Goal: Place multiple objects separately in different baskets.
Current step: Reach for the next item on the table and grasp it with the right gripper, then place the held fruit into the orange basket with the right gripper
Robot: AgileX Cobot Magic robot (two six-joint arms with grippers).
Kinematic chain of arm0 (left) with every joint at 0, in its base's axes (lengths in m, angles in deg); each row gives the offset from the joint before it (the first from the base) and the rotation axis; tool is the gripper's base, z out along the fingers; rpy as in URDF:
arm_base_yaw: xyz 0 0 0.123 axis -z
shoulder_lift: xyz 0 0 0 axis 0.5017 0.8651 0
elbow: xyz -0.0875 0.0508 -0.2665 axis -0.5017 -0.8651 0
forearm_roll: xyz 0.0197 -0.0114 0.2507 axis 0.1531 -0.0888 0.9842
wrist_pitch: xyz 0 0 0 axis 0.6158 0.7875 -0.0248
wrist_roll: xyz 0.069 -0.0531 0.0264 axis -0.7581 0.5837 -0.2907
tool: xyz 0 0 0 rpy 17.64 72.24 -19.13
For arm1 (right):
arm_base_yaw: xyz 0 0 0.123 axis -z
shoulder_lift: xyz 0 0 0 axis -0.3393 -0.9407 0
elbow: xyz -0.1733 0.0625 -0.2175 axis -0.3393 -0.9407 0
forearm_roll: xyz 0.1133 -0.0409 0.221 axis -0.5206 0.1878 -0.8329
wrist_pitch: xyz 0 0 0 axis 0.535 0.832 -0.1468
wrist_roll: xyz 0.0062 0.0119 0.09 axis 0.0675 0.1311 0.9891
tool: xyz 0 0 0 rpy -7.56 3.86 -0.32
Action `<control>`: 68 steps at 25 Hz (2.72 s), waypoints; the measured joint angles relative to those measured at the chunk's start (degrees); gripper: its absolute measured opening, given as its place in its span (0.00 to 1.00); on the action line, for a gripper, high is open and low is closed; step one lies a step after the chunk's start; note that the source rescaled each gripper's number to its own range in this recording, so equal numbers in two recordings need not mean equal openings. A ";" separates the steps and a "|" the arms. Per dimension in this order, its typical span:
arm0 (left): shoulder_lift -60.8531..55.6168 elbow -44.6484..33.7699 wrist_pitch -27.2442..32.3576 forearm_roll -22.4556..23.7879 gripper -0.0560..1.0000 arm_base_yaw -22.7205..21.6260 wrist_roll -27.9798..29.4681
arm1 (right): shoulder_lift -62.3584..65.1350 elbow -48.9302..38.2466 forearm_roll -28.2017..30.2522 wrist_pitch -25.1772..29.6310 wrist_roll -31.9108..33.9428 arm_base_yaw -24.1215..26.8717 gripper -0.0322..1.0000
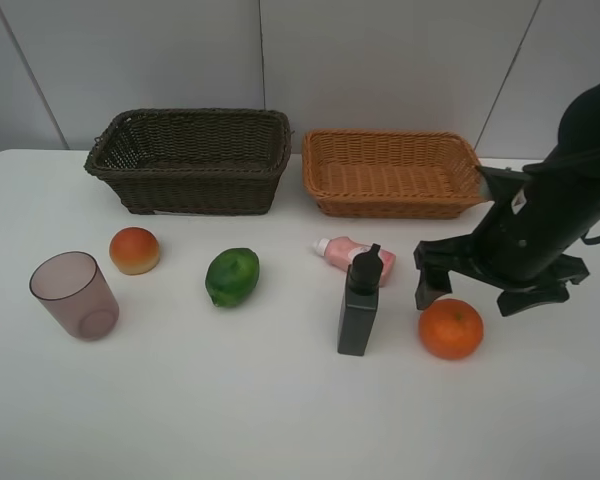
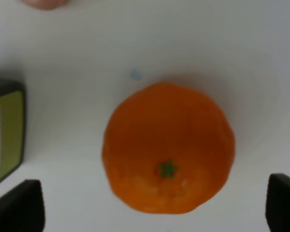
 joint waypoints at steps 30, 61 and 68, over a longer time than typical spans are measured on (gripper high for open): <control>0.00 0.00 0.00 0.00 1.00 0.00 0.00 | -10.93 0.07 1.67 -8.87 6.67 0.00 0.98; 0.00 0.00 0.00 0.00 1.00 0.00 0.00 | -14.78 0.09 1.50 -8.86 6.56 0.00 0.62; 0.00 0.00 0.00 0.00 1.00 0.00 0.00 | -14.78 0.09 1.50 -8.91 6.56 0.00 0.62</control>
